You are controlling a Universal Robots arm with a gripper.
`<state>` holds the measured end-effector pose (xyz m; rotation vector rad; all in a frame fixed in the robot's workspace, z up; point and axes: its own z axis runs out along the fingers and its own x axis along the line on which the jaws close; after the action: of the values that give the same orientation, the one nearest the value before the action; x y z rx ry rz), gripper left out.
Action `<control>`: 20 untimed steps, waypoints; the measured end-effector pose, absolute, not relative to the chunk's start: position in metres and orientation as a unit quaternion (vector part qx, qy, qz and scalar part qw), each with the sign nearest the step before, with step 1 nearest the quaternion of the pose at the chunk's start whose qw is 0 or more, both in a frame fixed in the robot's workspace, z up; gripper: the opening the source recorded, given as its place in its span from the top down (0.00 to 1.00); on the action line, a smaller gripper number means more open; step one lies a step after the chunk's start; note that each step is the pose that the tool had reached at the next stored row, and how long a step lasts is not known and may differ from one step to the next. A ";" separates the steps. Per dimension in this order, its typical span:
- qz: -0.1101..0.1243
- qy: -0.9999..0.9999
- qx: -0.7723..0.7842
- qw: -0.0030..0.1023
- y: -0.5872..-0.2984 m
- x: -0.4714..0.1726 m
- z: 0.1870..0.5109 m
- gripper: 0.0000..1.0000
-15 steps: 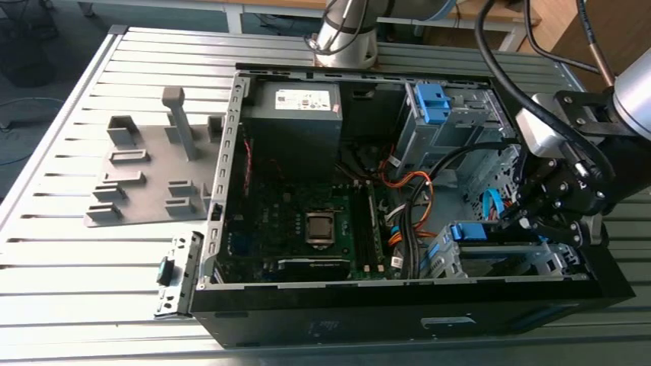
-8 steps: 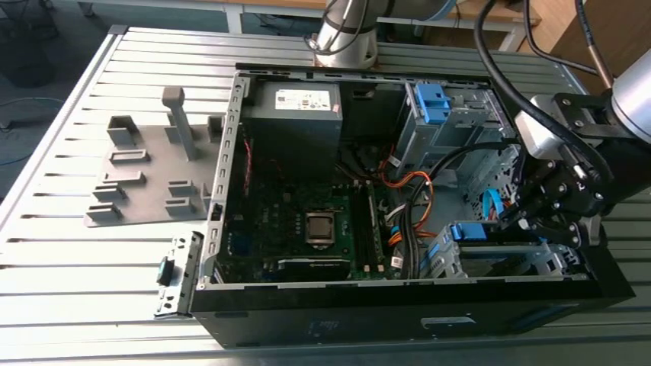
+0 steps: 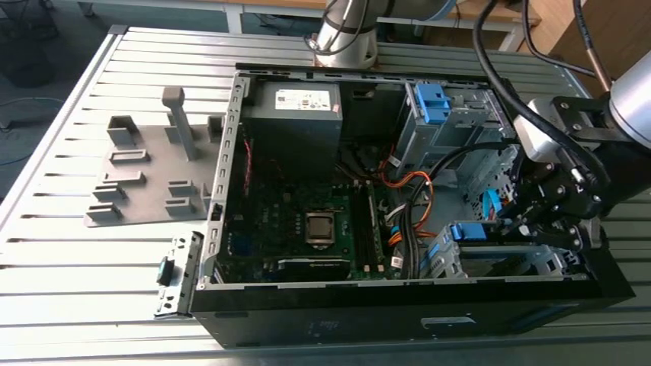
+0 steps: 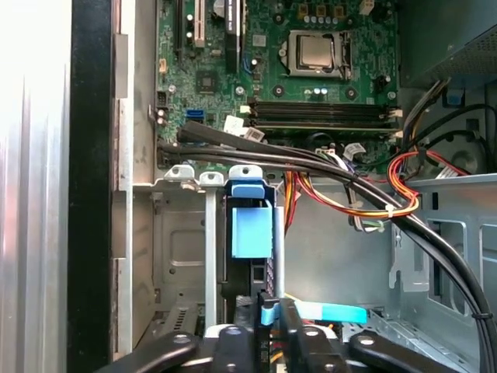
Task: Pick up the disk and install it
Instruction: 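Insert the second disk wire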
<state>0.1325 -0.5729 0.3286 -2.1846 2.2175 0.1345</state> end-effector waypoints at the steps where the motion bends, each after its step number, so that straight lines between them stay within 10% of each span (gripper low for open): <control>1: 0.043 0.712 -0.701 0.012 -0.573 0.132 0.329 0.77; 7: 0.044 0.712 -0.701 0.013 -0.573 0.132 0.343 0.70; 12: 0.044 0.712 -0.701 0.014 -0.572 0.132 0.343 0.89; 20: 0.048 0.712 -0.701 0.014 -0.574 0.133 0.334 0.89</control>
<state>0.1330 -0.5737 0.3338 -2.1826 2.2157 0.1483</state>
